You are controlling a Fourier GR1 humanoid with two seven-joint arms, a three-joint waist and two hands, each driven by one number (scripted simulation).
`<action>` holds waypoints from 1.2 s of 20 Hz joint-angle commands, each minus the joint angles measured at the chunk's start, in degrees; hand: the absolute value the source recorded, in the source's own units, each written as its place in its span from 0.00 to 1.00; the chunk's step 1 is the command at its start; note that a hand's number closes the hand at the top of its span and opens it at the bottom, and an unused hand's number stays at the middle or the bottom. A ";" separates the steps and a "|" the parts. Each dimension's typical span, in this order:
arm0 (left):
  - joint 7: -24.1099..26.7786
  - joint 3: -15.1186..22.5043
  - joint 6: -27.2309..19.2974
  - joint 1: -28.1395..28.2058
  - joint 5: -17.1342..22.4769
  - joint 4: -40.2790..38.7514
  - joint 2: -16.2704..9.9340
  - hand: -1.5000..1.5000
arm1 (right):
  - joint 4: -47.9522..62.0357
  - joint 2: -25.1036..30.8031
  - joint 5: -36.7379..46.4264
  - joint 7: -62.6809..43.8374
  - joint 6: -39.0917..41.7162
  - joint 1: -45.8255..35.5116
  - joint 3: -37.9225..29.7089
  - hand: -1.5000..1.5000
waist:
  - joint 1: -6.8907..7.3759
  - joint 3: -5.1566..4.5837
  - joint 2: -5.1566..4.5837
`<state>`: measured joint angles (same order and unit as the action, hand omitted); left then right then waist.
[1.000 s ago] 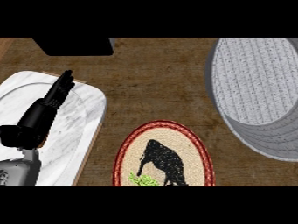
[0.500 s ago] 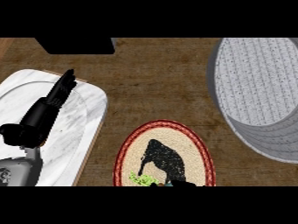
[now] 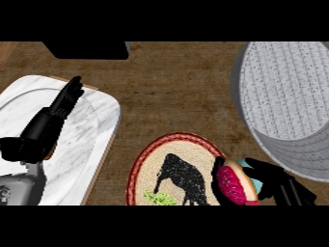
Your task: Pick the cupcake from the placemat and place it in the basket
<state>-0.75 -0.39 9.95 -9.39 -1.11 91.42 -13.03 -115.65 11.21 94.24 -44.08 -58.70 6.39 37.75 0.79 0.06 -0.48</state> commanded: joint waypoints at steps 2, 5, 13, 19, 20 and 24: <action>0.32 0.32 0.21 -0.40 -0.13 -1.11 0.40 0.50 | -7.07 10.20 -14.00 -4.41 -1.62 -10.58 -16.58 1.00 | 0.11 0.06 -0.16; 0.59 0.47 0.73 -0.40 -0.09 -0.66 0.19 0.50 | -6.17 16.38 -25.73 -6.29 -5.65 -14.96 -20.71 0.00 | 0.57 0.14 -0.10; -1.61 -0.40 0.29 -1.12 -0.12 0.10 0.47 0.50 | 0.00 37.85 -53.94 3.30 -11.34 -18.23 -25.77 0.00 | -0.31 0.04 0.35; -0.56 -0.02 -0.01 -2.28 -1.15 -2.48 1.22 0.50 | -0.44 40.60 -67.89 12.36 -16.84 -20.80 -25.68 0.00 | -0.08 0.13 0.26; 0.63 -0.16 0.76 0.54 -0.84 -0.89 0.64 0.50 | -2.87 40.37 -68.79 13.84 -18.31 -18.15 -26.85 0.00 | -0.39 0.14 0.44; -0.12 -1.46 -0.24 -0.71 -0.77 -1.84 0.56 0.50 | -6.58 39.12 -78.78 13.88 -18.59 -17.03 -31.37 0.00 | -1.11 0.34 0.39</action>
<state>-0.48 -1.06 10.21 -9.41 -1.81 90.33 -12.37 -119.78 51.04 23.61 -31.36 -72.37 -11.36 8.37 0.16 0.26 -0.05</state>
